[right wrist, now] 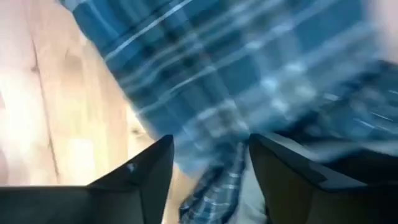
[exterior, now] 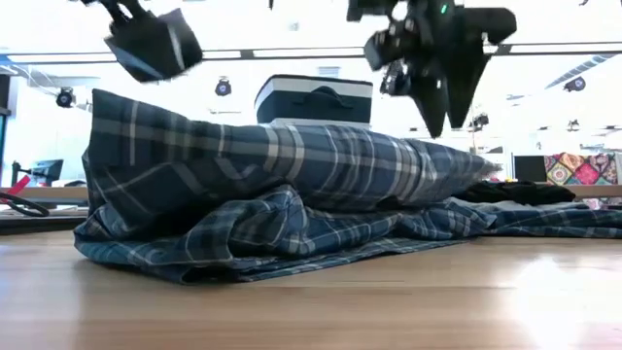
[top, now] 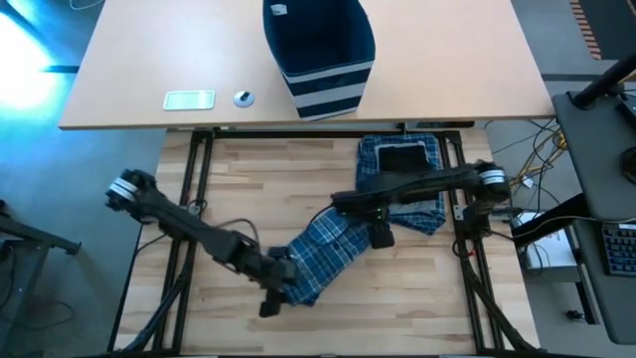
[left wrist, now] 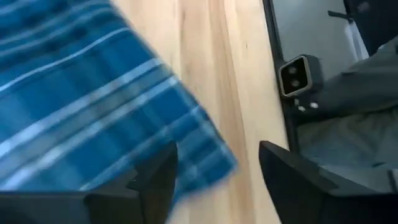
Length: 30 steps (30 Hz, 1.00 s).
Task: Fold Laundry from Bin
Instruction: Fold the blue patterned long sleeve
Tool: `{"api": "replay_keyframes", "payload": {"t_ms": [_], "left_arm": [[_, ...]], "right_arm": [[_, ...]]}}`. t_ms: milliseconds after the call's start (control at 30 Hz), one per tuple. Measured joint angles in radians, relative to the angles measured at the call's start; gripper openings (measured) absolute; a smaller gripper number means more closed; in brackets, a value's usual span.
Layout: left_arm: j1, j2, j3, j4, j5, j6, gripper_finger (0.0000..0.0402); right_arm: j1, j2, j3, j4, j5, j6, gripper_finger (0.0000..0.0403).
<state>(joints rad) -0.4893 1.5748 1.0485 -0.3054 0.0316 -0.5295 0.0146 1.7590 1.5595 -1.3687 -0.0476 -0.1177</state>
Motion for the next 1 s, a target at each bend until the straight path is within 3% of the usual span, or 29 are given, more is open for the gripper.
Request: {"api": "replay_keyframes", "payload": {"t_ms": [67, 167, 267, 367, 467, 567, 767, 900, 1000], "left_arm": [[-0.004, -0.08, 0.0, -0.091, -0.029, -0.042, 0.0223], [-0.006, -0.199, -0.019, -0.201, -0.158, -0.083, 0.0232], [0.041, -0.284, -0.084, -0.219, -0.286, -0.102, 0.0228], [0.12, -0.3, -0.169, -0.149, -0.305, -0.106, 0.022], [0.152, -0.258, -0.249, 0.014, -0.28, -0.053, 0.0215], [0.148, -0.172, -0.308, 0.175, -0.265, -0.025, 0.0214], [0.114, 0.026, -0.338, 0.412, -0.222, -0.004, 0.0214], [0.085, 0.101, -0.284, 0.447, -0.231, -0.005, 0.0214], [0.074, 0.11, -0.241, 0.373, -0.232, -0.016, 0.0214]], "right_arm": [[0.008, -0.055, 0.003, 0.003, 0.046, 0.039, 0.0217], [0.022, -0.135, -0.01, 0.087, 0.075, 0.174, 0.0234], [0.049, -0.195, -0.052, 0.314, 0.081, 0.363, 0.0243], [0.1, -0.202, -0.114, 0.573, 0.078, 0.495, 0.0246], [0.157, -0.161, -0.166, 0.711, 0.073, 0.578, 0.0247], [0.19, -0.101, -0.203, 0.682, 0.071, 0.611, 0.0247], [0.123, 0.047, -0.261, 0.664, 0.097, 0.54, 0.0247], [0.061, 0.128, -0.207, 0.66, 0.148, 0.392, 0.0244], [0.042, 0.155, -0.135, 0.652, 0.152, 0.333, 0.0237]]}}
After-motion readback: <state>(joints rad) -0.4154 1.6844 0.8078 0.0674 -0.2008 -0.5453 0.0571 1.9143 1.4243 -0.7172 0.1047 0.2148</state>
